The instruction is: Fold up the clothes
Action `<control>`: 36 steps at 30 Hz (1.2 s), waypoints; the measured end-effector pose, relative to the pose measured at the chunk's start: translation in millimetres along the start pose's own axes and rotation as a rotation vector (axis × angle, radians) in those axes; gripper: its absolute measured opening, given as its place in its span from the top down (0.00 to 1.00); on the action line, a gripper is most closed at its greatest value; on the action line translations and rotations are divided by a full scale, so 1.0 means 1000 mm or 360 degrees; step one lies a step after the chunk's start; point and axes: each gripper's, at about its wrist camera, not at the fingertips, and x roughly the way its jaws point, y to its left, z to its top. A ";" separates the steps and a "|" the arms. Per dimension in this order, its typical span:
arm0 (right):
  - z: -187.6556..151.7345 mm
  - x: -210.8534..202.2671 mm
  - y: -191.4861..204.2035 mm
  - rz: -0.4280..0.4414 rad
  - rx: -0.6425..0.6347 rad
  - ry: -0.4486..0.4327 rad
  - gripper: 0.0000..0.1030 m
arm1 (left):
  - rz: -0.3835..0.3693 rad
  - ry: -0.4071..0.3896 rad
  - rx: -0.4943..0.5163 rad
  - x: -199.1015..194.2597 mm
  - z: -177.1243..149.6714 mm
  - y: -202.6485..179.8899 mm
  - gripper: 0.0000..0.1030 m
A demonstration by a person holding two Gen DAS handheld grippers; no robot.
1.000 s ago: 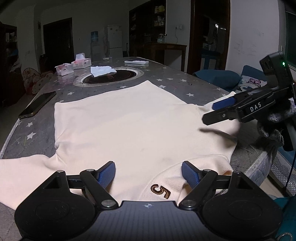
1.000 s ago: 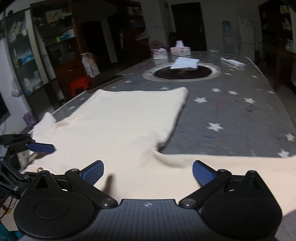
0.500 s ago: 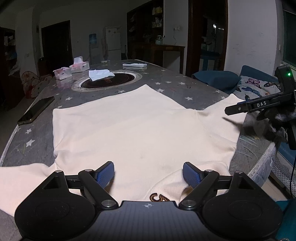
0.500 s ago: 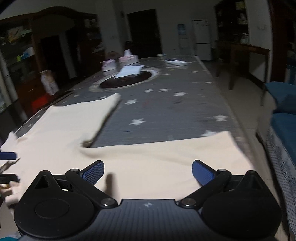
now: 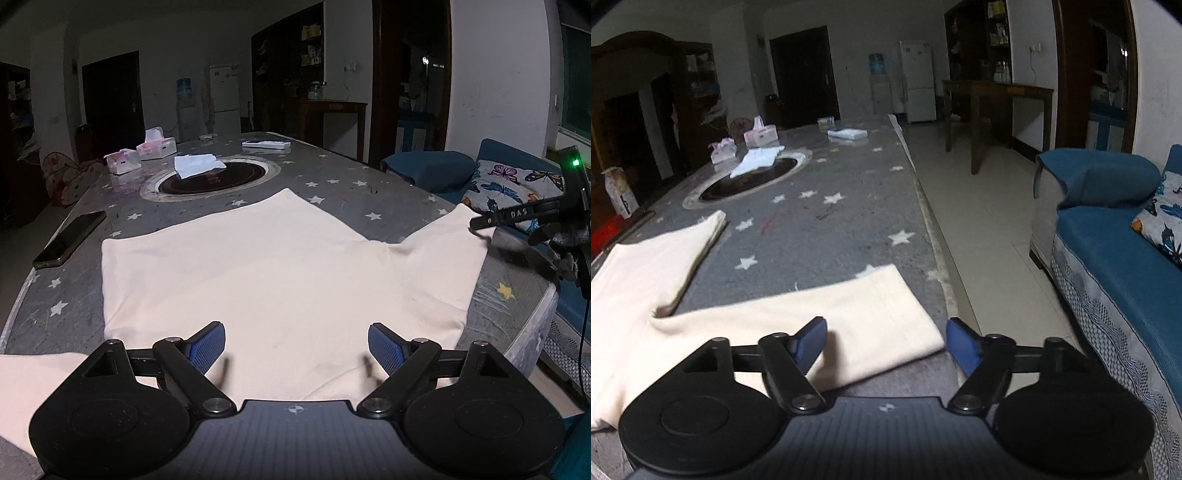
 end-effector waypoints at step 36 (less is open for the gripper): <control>0.080 -0.077 0.094 0.0838 0.0000 -0.0220 0.90 | -0.0030 -0.0030 -0.0089 0.013 0.002 -0.025 0.14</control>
